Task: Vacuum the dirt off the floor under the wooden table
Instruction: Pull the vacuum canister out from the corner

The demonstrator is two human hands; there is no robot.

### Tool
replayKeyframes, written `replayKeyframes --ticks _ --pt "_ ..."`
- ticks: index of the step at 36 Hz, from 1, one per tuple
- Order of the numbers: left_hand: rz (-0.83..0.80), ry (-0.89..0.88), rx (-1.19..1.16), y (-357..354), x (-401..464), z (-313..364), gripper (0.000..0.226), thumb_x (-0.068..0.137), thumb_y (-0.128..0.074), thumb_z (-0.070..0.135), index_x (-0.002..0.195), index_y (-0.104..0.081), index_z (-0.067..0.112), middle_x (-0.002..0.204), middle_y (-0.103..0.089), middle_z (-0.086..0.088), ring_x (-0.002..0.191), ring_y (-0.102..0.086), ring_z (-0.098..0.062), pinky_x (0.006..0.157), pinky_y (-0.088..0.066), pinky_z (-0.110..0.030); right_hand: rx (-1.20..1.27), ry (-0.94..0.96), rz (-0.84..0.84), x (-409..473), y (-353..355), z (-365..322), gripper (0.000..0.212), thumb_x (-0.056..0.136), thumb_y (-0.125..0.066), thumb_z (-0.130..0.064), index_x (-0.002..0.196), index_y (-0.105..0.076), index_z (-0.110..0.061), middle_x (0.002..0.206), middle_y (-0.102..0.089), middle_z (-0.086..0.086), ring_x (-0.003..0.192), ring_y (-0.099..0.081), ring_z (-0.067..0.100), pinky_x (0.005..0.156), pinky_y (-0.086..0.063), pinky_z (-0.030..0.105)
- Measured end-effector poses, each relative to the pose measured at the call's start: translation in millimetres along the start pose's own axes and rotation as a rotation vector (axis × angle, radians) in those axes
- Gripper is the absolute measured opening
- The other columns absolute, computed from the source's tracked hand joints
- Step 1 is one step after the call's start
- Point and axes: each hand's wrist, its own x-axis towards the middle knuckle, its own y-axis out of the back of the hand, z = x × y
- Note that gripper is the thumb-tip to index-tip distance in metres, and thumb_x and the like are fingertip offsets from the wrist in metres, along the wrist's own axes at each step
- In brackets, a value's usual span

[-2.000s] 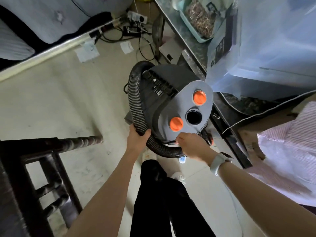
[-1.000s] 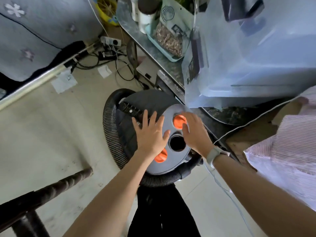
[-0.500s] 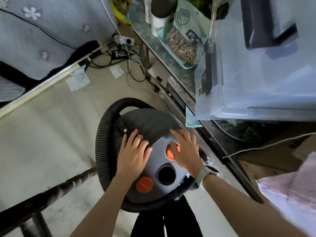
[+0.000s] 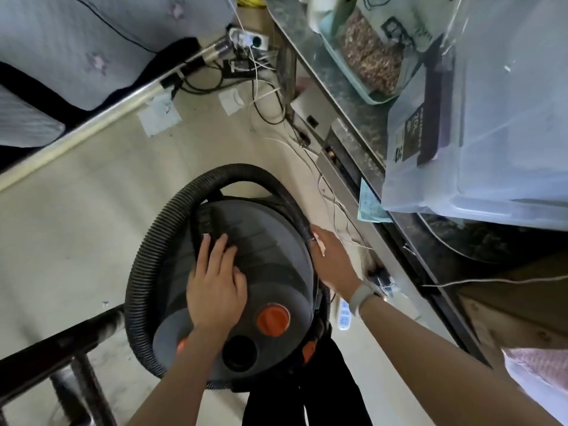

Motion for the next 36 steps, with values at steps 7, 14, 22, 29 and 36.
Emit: replayKeyframes --ticks 7,14,22,29,36 --pt "0.029 0.017 -0.014 -2 1 2 0.043 0.086 -0.037 0.023 0.112 -0.066 0.006 0.134 -0.056 -0.007 0.136 -0.039 -0.029 0.079 -0.053 -0.045 -0.055 -0.191 -0.218 57 -14 -4 0.030 0.098 -0.037 -0.003 0.113 -0.059 0.011 0.118 -0.059 0.028 0.111 -0.054 0.040 0.074 -0.034 0.029" --pt "0.048 0.013 -0.008 -1 1 3 0.042 0.084 -0.038 0.023 0.111 -0.066 0.007 0.132 -0.058 -0.006 0.134 -0.041 -0.029 0.076 -0.053 -0.044 0.019 -0.139 -0.144 57 -3 -13 0.024 0.097 -0.046 -0.006 0.107 -0.064 0.008 0.096 -0.058 0.013 0.093 -0.053 0.023 0.080 -0.040 0.031" --pt "0.037 0.023 -0.004 0 2 3 0.046 0.085 -0.037 0.024 0.121 -0.061 0.008 0.136 -0.055 -0.007 0.134 -0.041 -0.031 0.087 -0.050 -0.051 0.112 0.001 -0.193 33 21 -41 0.022 0.100 -0.042 -0.011 0.107 -0.060 -0.002 0.074 -0.049 0.002 0.060 -0.041 0.010 0.055 -0.030 0.020" --pt "0.017 0.033 -0.055 2 2 2 0.051 0.087 -0.037 0.029 0.133 -0.050 0.010 0.144 -0.047 -0.006 0.137 -0.036 -0.029 0.096 -0.044 -0.052 -0.025 0.043 -0.390 10 65 -82 0.017 0.097 -0.052 -0.018 0.094 -0.063 -0.005 0.062 -0.048 -0.005 0.040 -0.041 0.000 0.044 -0.032 0.014" --pt "0.110 0.093 -0.071 23 -4 -10 0.052 0.085 -0.052 0.029 0.134 -0.045 0.010 0.147 -0.040 -0.013 0.129 -0.041 -0.033 0.098 -0.037 -0.054 -0.160 0.118 -0.251 -20 51 -74 0.022 0.098 -0.050 -0.018 0.107 -0.067 -0.007 0.067 -0.050 -0.013 0.053 -0.045 0.000 0.052 -0.034 0.012"
